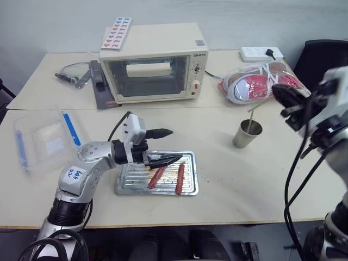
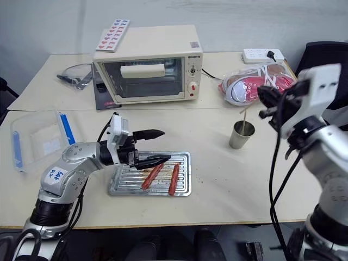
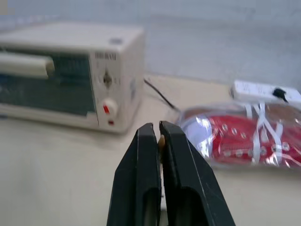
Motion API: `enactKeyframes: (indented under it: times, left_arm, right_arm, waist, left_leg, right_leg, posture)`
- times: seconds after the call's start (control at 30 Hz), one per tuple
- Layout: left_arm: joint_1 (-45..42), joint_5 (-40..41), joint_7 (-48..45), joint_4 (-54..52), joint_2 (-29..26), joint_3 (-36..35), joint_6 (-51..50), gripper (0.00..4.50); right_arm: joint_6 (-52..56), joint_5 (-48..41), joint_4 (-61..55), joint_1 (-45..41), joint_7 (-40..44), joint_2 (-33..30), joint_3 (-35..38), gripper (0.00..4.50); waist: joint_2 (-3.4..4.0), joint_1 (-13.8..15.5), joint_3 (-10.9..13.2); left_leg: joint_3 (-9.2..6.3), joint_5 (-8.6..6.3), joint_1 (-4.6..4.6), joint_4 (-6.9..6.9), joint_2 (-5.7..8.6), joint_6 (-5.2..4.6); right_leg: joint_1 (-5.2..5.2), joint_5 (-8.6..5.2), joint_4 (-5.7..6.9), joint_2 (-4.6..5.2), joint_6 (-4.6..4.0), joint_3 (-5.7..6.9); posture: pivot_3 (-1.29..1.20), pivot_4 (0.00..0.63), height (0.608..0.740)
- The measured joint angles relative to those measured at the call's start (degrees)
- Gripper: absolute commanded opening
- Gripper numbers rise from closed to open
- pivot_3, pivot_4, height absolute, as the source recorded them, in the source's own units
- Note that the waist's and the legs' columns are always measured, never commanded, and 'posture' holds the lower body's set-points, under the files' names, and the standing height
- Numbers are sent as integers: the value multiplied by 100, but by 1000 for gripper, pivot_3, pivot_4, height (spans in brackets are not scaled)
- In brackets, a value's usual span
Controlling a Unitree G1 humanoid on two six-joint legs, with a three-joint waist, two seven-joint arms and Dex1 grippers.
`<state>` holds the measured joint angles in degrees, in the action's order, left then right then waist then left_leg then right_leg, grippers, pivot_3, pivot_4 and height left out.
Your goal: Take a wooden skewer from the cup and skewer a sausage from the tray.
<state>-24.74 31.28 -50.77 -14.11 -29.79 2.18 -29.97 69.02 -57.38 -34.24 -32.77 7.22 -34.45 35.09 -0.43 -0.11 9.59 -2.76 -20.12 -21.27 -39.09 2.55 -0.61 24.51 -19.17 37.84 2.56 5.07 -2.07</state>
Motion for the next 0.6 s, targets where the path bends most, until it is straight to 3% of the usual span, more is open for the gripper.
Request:
enactKeyframes:
  times: [0.13, 0.23, 0.47, 0.6]
  left_arm:
    - [-1, 4, 39, 28, 72, -5, 0, 4500]
    - [-18, 7, 79, 35, 187, -54, 14, 4500]
    - [-115, 8, 73, -116, 250, -28, 14, 4500]
    - [-170, -3, 143, -142, 267, -30, 25, 4500]
  right_arm:
    - [-281, -3503, 1041, 8, -1877, -366, -251, 55]
    - [-1123, -5073, 1299, 48, -2952, -28, -783, 55]
    - [-1986, -5419, 1312, 225, -3853, 1742, -1296, 55]
    - [-1968, -5428, 1240, 355, -3870, 1878, -1468, 55]
  waist:
    - [1, 3, 2]
    - [-5, -10, -1]
    - [-3, -32, 0]
    - [-1, -1, 0]
  left_leg:
    - [2, 2, -7, -4, 1, -5]
    - [1, 2, -6, -9, 0, -7]
    - [2, 2, -12, -5, -3, -7]
    - [-1, 2, -13, -6, -2, -9]
  right_leg:
    - [0, 0, -3, 6, 0, 1]
    - [-4, 0, -4, 5, 1, 3]
    - [2, 1, 12, 2, 2, 2]
    - [0, 1, 5, 4, 2, 6]
  posture:
    - [0, 150, 740]
    - [0, 150, 740]
    - [0, 150, 740]
    - [0, 150, 740]
